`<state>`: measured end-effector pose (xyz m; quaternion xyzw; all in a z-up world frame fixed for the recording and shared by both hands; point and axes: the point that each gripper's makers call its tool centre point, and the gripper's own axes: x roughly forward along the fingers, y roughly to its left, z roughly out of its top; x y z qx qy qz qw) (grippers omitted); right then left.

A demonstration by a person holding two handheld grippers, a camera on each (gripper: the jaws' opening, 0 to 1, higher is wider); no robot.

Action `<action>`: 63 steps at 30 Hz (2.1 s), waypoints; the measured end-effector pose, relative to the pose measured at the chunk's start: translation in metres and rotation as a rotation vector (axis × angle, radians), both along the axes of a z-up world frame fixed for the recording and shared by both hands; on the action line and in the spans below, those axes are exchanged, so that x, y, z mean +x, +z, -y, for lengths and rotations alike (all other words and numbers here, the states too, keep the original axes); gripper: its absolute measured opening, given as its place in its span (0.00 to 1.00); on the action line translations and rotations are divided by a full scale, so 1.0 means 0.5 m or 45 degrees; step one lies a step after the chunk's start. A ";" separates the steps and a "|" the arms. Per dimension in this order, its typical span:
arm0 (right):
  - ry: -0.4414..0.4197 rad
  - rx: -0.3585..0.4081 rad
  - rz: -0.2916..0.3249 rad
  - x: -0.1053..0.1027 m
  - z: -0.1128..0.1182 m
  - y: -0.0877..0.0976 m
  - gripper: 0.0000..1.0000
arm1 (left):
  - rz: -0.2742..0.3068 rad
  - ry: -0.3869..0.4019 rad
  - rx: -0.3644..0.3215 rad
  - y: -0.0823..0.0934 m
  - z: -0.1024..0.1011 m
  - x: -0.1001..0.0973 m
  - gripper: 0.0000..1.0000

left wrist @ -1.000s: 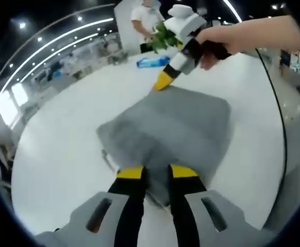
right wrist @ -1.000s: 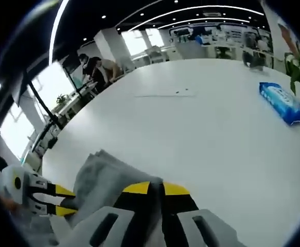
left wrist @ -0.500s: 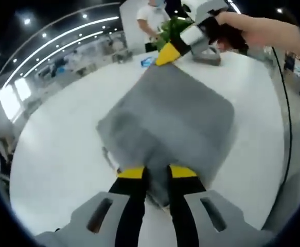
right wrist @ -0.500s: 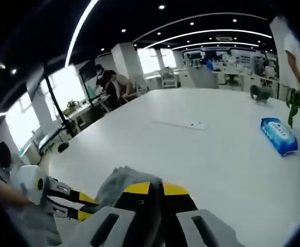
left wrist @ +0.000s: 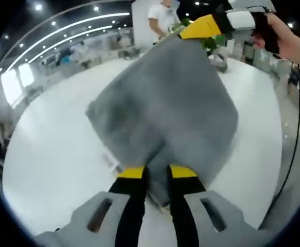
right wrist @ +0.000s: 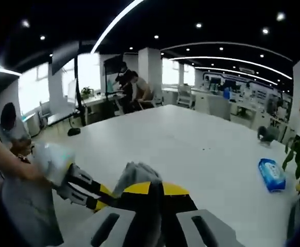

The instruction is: Open the folded towel by lifting each exposed corner and separating the folded layers until the towel lies flat within the target outline without major curled edges

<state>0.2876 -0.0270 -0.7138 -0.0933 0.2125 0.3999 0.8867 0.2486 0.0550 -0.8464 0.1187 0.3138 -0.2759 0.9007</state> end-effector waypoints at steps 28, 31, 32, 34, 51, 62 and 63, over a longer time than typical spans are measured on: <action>0.179 -0.083 0.062 -0.174 -0.041 -0.040 0.01 | -0.102 0.116 -0.238 0.003 -0.003 -0.003 0.16; 0.167 -0.084 0.059 -0.173 -0.038 -0.041 0.01 | -0.129 0.107 -0.305 0.014 -0.006 -0.005 0.17; 0.166 -0.088 0.061 -0.173 -0.038 -0.041 0.01 | -0.133 0.108 -0.304 0.017 -0.010 -0.007 0.18; 0.166 -0.095 0.064 -0.173 -0.038 -0.040 0.01 | -0.113 0.081 -0.284 0.027 -0.013 -0.011 0.27; 0.186 -0.133 0.100 -0.190 -0.036 -0.038 0.01 | 0.444 -0.522 0.405 0.180 -0.078 0.077 0.42; 0.205 -0.166 0.113 -0.204 -0.038 -0.042 0.01 | 0.415 -0.825 0.593 0.135 -0.046 0.101 0.38; 0.203 -0.164 0.112 -0.205 -0.038 -0.042 0.01 | 0.405 -0.850 0.585 0.134 -0.043 0.099 0.36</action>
